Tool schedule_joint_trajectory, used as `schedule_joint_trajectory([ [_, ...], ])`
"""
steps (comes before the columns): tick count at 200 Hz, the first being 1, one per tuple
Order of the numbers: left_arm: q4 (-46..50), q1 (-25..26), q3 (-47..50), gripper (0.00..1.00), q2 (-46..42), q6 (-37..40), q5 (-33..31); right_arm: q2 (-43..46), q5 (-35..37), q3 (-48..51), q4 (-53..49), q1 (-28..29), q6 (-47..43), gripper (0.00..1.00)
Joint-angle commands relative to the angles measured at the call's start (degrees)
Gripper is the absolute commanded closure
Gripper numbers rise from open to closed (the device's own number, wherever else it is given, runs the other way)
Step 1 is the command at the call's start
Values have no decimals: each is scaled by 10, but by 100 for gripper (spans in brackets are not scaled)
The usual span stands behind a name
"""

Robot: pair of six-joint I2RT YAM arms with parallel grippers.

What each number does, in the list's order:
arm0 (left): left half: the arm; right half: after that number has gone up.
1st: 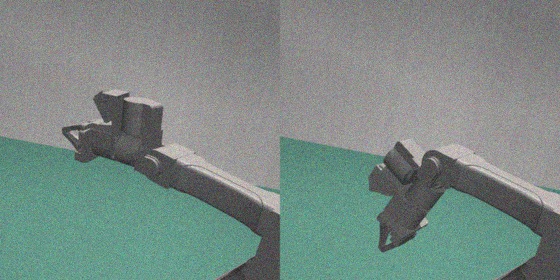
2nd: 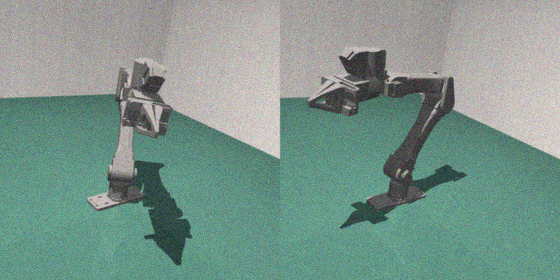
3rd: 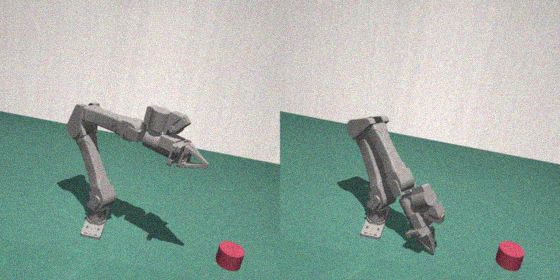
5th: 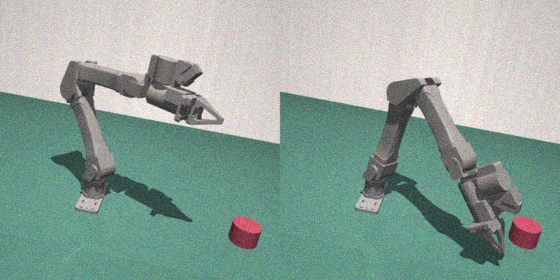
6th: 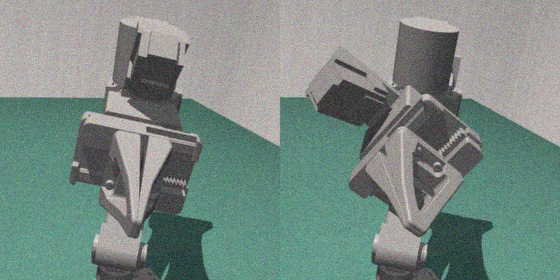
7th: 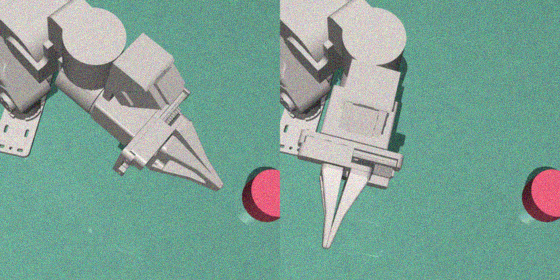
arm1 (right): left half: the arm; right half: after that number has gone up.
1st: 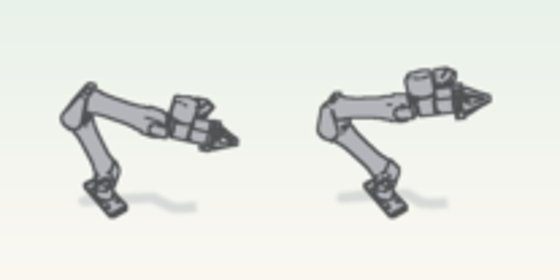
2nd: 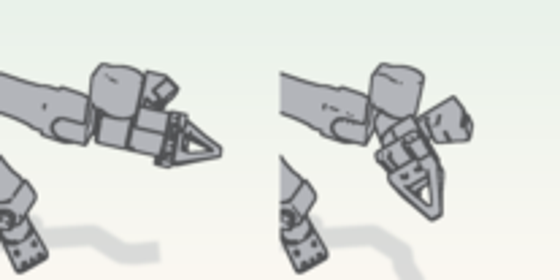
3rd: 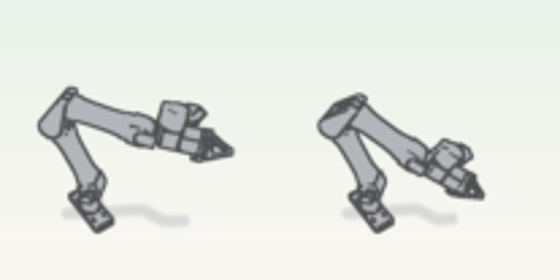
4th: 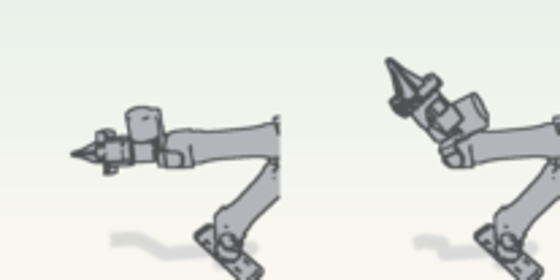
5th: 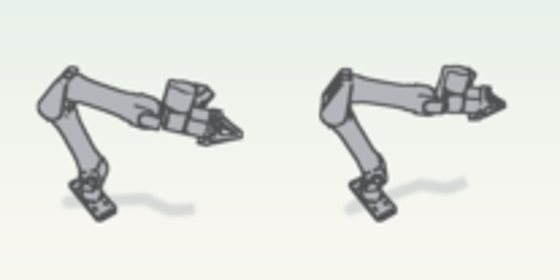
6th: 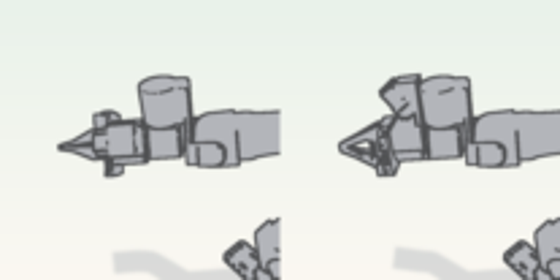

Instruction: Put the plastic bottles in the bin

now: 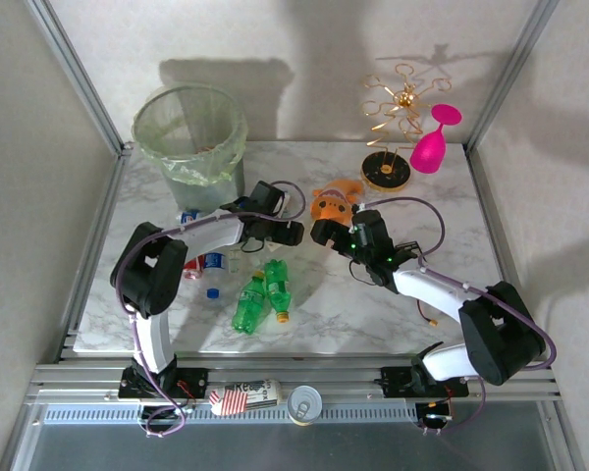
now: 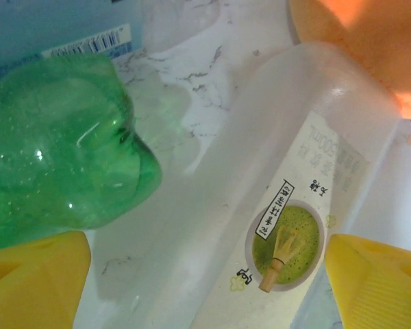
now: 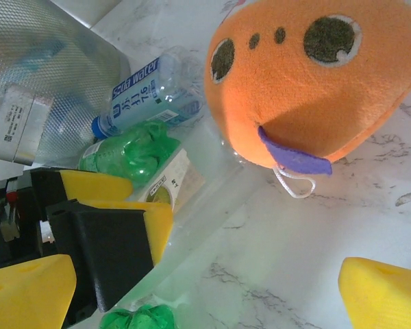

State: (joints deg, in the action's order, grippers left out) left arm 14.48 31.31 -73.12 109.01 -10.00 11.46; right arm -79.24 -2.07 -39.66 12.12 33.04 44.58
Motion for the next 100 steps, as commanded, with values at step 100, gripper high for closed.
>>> schedule_joint_trajectory([
  [100, 55, 29, -35, 14, 72, 41, -105, 24, 19, 3, -11, -2, -5, 1],
])
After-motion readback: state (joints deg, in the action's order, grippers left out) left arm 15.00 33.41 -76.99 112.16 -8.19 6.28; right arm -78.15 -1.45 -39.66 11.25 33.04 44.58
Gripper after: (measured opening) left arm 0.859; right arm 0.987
